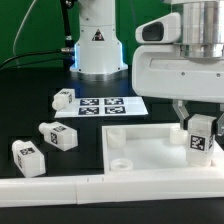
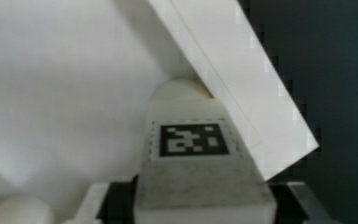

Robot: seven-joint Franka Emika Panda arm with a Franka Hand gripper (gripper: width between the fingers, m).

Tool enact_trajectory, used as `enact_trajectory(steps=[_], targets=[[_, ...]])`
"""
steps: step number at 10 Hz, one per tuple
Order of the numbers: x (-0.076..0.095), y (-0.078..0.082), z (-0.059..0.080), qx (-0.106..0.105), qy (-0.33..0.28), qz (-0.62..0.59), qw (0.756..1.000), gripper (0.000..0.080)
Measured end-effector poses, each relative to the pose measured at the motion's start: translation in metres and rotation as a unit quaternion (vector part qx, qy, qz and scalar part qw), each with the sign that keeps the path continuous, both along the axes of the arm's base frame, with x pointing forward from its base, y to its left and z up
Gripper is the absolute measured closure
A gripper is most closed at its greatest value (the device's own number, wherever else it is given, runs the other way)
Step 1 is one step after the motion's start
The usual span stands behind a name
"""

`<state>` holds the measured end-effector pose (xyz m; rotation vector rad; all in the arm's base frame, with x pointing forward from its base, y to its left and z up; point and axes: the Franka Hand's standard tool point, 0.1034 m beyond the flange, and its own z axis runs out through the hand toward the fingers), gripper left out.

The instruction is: Assemble square table

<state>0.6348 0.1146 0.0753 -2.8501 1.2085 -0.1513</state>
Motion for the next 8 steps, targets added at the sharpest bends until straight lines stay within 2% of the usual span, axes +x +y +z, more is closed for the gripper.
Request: enact_trajectory(steps=[2, 4, 6, 7, 8], targets=[[0.0044, -0.0046, 0.0012, 0.035, 0.01, -0.153, 0.988, 0.0515], [0.0046, -0.0059, -0.0008, 0.066, 0.02, -0.324, 0.944, 0.0515], [0.0044, -0.0052, -0.0002, 0.072, 0.023, -0.386, 0.919, 0.0515], [0.0043, -0.0053, -0.0005, 0.071, 0.023, -0.379, 0.922, 0.0515], [0.0042, -0.0048, -0.0005, 0.069, 0.022, -0.359, 0.93, 0.0399]])
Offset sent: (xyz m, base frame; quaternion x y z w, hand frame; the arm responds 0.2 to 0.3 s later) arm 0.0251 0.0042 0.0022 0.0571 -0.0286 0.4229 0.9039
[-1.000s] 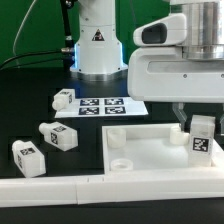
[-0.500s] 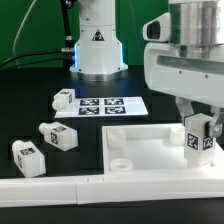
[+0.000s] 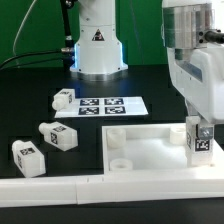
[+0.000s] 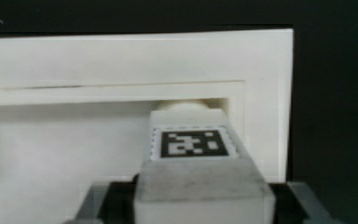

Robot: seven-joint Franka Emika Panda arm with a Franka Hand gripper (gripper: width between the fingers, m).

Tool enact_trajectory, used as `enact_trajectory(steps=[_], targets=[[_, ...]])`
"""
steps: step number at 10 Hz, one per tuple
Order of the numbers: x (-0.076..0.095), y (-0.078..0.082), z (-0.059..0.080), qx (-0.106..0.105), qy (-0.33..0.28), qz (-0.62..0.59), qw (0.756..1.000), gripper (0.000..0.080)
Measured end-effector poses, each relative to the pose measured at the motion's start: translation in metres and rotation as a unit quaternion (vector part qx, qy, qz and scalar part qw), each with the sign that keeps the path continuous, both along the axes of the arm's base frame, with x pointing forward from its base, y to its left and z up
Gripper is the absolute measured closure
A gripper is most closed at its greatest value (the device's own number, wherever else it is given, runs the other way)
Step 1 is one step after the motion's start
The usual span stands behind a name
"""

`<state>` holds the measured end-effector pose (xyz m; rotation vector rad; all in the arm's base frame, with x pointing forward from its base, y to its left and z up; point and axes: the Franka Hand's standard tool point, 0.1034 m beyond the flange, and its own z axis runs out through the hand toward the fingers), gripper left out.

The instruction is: Assemble square table

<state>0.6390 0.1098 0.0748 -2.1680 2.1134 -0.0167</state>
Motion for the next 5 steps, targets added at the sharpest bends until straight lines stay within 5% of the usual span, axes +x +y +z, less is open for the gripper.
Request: enact_trajectory(steps=[1, 3, 5], targets=[[-0.0006, 0.0009, -0.0002, -0.009, -0.004, 0.07, 0.997, 0.0399], [-0.0003, 0.0025, 0.0001, -0.024, -0.021, 0.292, 0.956, 0.0173], [0.0002, 0.0006, -0.0002, -0.034, -0.026, 0.374, 0.926, 0.0157]])
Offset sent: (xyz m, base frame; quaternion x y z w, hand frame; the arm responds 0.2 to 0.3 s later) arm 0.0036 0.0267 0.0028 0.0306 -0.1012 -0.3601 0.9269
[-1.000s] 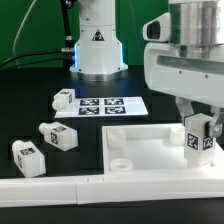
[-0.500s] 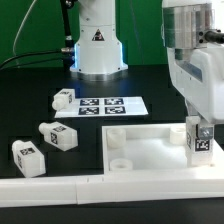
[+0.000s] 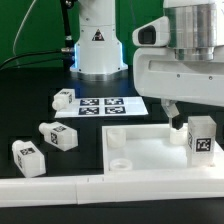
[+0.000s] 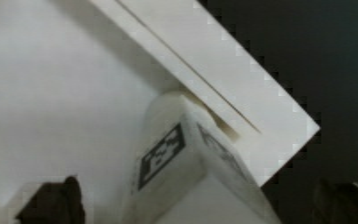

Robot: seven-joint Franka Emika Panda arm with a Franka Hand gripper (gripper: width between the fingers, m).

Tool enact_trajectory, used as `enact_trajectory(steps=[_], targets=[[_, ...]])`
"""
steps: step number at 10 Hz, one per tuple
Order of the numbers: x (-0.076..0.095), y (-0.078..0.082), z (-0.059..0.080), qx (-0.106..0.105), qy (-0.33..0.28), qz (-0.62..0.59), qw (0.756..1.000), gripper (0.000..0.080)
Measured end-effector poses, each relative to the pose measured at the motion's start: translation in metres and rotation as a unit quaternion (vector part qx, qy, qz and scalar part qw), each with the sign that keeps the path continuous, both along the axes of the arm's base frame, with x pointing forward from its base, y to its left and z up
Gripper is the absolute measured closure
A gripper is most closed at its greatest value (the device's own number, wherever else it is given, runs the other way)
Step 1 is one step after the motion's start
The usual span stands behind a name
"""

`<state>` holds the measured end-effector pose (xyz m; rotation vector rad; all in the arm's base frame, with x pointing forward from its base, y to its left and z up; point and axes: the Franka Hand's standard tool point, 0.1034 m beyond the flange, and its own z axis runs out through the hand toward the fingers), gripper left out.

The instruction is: Assemble square table

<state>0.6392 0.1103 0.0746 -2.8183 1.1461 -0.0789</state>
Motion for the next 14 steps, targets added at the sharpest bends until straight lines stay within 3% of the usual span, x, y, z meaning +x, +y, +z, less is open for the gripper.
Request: enact_trajectory(steps=[3, 4, 5, 6, 7, 8, 9, 10, 12, 14], targets=[[0.0014, -0.001, 0.0007, -0.012, -0.011, 0.109, 0.994, 0.0151], [0.007, 0.002, 0.004, -0.034, -0.042, 0.254, 0.966, 0.0151], [0.0055, 0.0049, 0.0028, -0.037, -0.043, 0.283, 0.957, 0.0151], [0.0055, 0.003, 0.0021, -0.037, -0.04, 0.259, 0.964, 0.0151], [0.0056, 0.0022, 0.0021, -0.037, -0.04, 0.259, 0.964, 0.0247], [0.0054, 0.0025, 0.0018, -0.033, -0.038, 0.228, 0.972, 0.0425], [0.0052, 0.0021, 0.0012, -0.028, -0.035, 0.183, 0.982, 0.0425], [0.0047, -0.0004, 0.0003, -0.026, -0.031, 0.145, 0.989, 0.051], [0.0039, -0.0017, 0.0, -0.017, -0.024, 0.026, 0.999, 0.051], [-0.0007, 0.0009, 0.0007, -0.019, 0.0, -0.128, 0.992, 0.051]])
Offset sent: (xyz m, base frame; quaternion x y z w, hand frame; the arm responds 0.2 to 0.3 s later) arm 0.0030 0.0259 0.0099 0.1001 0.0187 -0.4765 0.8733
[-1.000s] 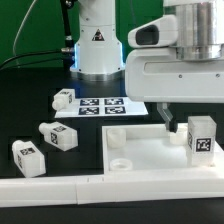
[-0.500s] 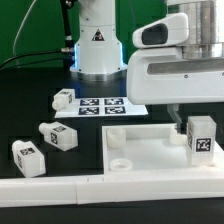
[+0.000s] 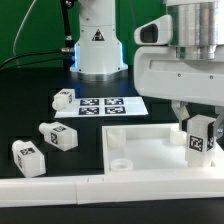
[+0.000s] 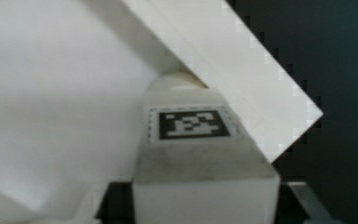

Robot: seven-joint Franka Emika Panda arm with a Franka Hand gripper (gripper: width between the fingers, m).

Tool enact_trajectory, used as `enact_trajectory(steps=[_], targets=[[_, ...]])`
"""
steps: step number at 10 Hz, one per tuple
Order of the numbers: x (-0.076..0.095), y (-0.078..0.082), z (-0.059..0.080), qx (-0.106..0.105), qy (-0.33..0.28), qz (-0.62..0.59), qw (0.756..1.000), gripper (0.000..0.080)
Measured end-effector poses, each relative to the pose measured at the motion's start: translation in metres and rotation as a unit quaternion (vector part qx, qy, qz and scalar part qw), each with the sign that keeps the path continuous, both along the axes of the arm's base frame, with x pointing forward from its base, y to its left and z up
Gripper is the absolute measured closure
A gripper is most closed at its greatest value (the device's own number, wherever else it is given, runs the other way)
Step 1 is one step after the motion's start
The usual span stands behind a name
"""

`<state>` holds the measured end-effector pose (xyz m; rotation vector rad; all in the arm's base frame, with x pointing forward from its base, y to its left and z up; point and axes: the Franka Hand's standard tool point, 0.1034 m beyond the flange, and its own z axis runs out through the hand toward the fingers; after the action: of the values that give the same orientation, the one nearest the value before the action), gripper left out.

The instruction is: Assemble square table

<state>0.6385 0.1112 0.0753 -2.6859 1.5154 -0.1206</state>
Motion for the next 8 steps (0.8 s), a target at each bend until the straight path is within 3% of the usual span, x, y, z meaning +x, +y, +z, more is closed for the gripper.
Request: enact_trajectory(steps=[2, 6, 8], targets=[[0.0006, -0.003, -0.0008, 0.028, 0.006, -0.137, 0.99, 0.0511], [0.0002, -0.0021, -0.0009, 0.04, 0.009, -0.249, 0.968, 0.0511], [-0.0001, -0.0033, -0.0014, 0.079, 0.022, -0.393, 0.916, 0.0511]])
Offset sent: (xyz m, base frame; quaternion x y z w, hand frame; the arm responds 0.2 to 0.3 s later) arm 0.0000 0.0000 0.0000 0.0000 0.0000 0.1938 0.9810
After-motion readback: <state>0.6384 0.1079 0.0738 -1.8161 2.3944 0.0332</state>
